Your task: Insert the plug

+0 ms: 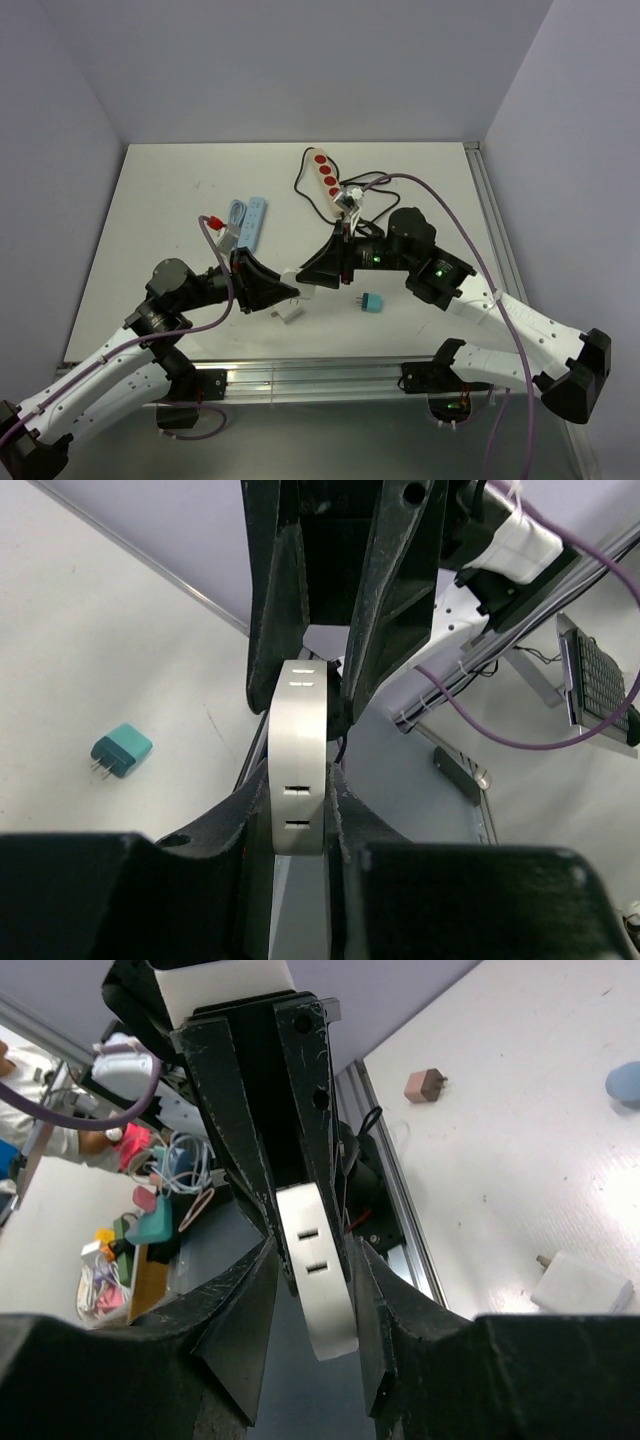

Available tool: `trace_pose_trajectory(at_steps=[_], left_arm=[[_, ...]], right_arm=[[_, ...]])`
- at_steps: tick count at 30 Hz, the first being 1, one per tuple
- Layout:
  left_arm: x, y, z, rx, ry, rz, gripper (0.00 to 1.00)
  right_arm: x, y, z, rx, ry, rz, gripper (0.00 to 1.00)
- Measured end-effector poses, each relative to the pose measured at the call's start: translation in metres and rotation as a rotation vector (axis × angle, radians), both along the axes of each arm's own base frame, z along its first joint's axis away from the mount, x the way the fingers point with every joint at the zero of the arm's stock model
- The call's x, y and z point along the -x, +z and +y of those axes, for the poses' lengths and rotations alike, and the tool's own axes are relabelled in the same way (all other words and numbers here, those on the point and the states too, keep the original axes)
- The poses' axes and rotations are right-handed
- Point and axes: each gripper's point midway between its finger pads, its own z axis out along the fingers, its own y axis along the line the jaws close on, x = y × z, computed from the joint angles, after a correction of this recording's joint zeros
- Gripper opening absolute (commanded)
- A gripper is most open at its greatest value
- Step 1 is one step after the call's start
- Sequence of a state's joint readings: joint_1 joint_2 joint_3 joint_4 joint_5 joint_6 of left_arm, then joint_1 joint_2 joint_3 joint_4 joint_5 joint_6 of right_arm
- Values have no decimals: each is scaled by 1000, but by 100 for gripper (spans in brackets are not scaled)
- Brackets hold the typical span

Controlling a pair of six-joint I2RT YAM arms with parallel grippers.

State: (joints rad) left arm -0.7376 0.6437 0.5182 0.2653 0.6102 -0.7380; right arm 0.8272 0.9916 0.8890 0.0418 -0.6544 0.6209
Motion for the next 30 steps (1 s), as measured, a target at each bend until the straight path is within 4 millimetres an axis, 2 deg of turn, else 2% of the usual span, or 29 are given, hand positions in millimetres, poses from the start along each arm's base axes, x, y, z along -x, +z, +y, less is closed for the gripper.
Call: trace_pose_trajectory(at_steps=[4, 13, 17, 18, 19, 21, 30], left_arm=[[1, -5, 0, -21, -12, -3, 0], [9, -10, 0, -41, -45, 4, 0], [11, -12, 0, -51, -60, 3, 0], [13, -13, 0, -54, -66, 4, 0], [14, -14, 0, -56, -75, 7, 0], [16, -13, 0, -54, -86, 9, 0], [15, -11, 2, -66, -69, -5, 0]], right_arm=[[-1, -3, 4, 36, 30, 0, 41], [12, -11, 7, 58, 138, -9, 39], [16, -18, 9, 70, 185, -6, 29], [18, -19, 9, 71, 200, -7, 23], [20, -19, 9, 69, 218, -14, 9], [22, -18, 9, 64, 240, -37, 0], [21, -15, 10, 83, 268, -70, 0]])
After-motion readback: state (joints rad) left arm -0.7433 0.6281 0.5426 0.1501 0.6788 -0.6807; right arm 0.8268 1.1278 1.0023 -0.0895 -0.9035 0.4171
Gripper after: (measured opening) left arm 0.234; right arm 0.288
